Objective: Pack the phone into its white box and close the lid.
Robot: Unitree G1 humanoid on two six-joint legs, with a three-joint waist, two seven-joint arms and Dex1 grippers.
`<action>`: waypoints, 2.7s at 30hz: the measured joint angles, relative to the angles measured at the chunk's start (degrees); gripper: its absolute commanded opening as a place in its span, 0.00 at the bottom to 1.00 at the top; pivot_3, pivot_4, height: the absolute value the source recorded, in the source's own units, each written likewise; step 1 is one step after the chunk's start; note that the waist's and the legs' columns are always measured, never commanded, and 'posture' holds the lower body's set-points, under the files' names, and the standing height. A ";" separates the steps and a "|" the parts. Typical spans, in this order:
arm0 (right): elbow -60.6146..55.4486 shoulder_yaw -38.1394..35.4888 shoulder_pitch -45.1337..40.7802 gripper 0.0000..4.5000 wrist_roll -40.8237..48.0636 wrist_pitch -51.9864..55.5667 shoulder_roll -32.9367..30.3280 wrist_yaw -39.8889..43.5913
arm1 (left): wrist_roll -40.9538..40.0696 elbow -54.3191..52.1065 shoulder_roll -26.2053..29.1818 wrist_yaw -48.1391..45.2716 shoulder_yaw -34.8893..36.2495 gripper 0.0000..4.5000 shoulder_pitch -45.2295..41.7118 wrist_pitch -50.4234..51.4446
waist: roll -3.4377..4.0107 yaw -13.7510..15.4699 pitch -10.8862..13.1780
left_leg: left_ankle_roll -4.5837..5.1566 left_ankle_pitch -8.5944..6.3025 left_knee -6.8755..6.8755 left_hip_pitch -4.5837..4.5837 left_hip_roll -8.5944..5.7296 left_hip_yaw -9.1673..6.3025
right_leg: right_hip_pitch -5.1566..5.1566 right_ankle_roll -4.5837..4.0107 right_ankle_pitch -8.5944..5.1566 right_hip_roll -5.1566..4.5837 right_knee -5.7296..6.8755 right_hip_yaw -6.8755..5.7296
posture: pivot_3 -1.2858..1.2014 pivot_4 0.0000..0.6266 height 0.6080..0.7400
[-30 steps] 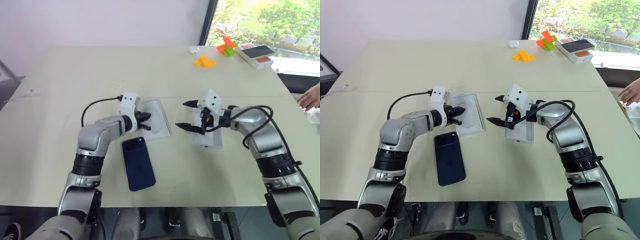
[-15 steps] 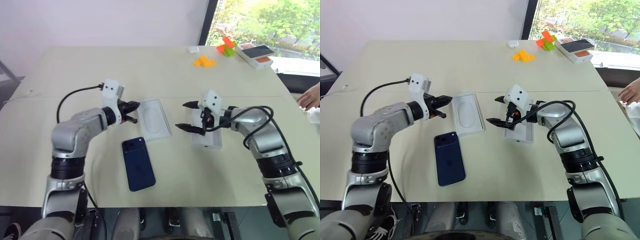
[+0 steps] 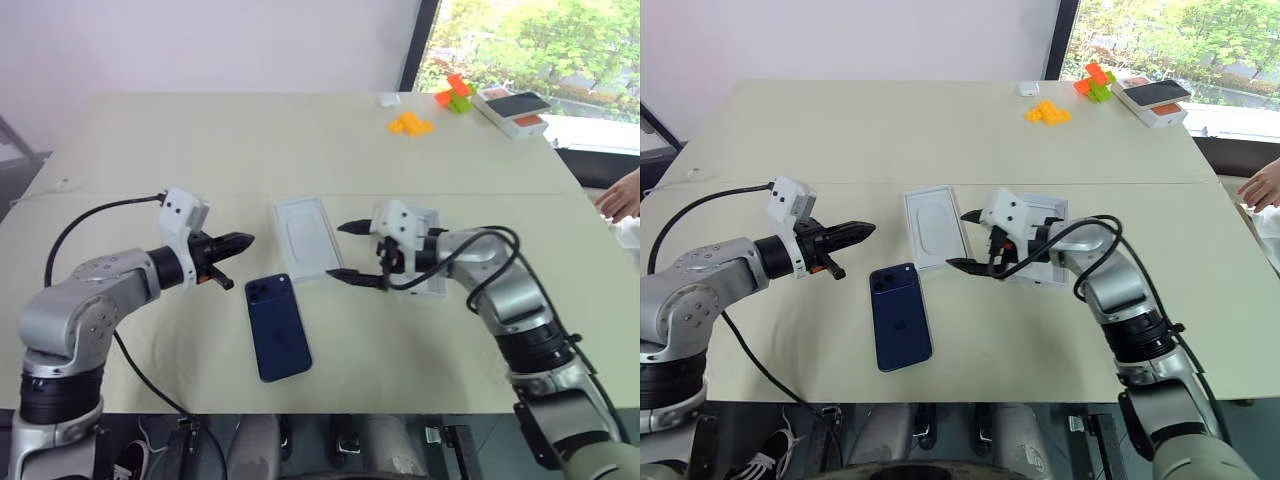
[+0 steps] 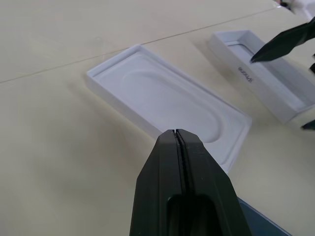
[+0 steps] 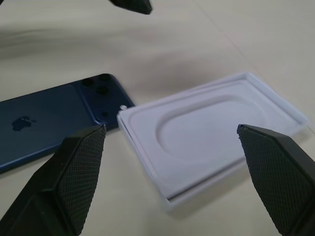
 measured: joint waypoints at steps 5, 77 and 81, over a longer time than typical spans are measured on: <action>2.72 0.53 -0.72 1.00 -1.78 -0.86 2.38 -2.46 | 0.05 0.00 0.88 0.17 0.42 0.01 1.31 -0.83 | 0.00 -0.04 0.00 | 0.00 0.00 0.00 0.00 0.00 0.00 | 0.00 -0.04 0.02 0.00 0.00 0.00 | 0.52 0.24 0.98; 11.72 12.58 2.90 0.00 -24.81 -35.28 1.15 -0.56 | -73.76 -1.28 8.29 57.22 -4.98 0.99 25.62 -8.63 | 0.38 0.11 -0.35 | 0.01 -0.05 -0.61 1.13 -0.15 -0.05 | 1.10 -0.10 -0.10 -0.09 -0.61 0.01 | 0.52 0.24 0.98; 12.57 13.62 2.18 0.00 -25.94 -36.53 2.16 -0.55 | -73.76 -0.89 7.31 58.10 -6.96 0.99 24.21 -9.99 | 0.37 0.09 -0.48 | 0.02 -0.05 -0.63 1.14 -0.16 -0.05 | 1.10 -0.09 -0.11 -0.09 -0.61 0.01 | 0.52 0.24 0.98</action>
